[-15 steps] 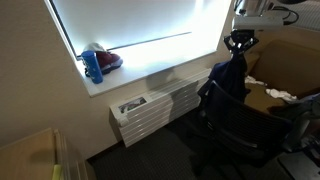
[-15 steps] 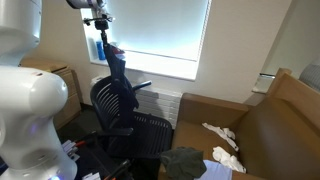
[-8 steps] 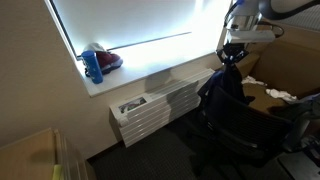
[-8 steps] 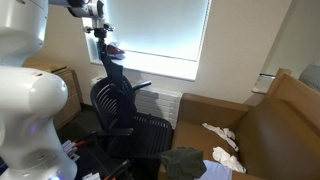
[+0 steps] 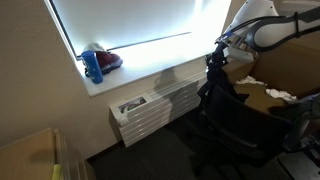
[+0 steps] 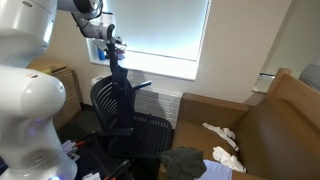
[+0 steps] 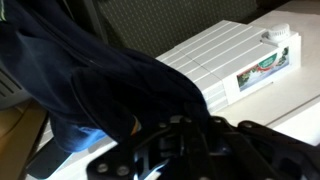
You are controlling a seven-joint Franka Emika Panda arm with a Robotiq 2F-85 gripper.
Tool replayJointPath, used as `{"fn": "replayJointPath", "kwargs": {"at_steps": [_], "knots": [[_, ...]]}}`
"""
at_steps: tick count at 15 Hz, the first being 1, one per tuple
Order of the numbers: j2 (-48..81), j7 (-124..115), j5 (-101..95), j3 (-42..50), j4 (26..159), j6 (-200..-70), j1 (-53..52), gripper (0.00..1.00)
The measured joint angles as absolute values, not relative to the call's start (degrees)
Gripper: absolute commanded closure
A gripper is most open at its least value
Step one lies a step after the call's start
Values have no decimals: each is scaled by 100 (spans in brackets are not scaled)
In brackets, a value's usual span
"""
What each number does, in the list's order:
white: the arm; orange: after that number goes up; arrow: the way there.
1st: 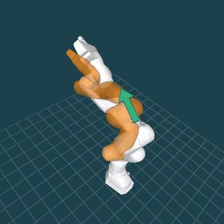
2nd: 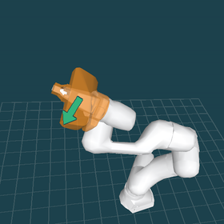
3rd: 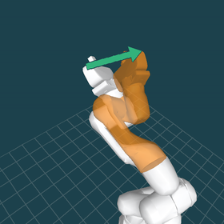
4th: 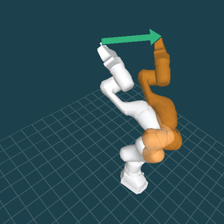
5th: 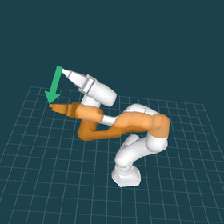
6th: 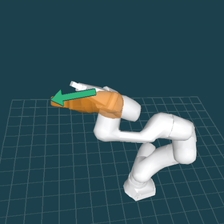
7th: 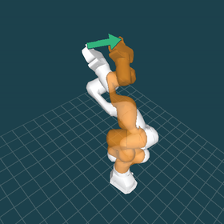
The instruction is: Hang the black clothing from the right side of the sofa on the backrest of the black chair
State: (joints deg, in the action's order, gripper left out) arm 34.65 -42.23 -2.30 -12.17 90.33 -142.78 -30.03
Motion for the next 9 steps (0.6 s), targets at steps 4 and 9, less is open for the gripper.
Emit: {"fn": "replayJointPath", "kwargs": {"at_steps": [4,9], "knots": [[3331,-2893,107,-1384,9963,-16062,-2636,98],[2067,-2698,442,-1550,11116,-16507,-2755,98]]}}
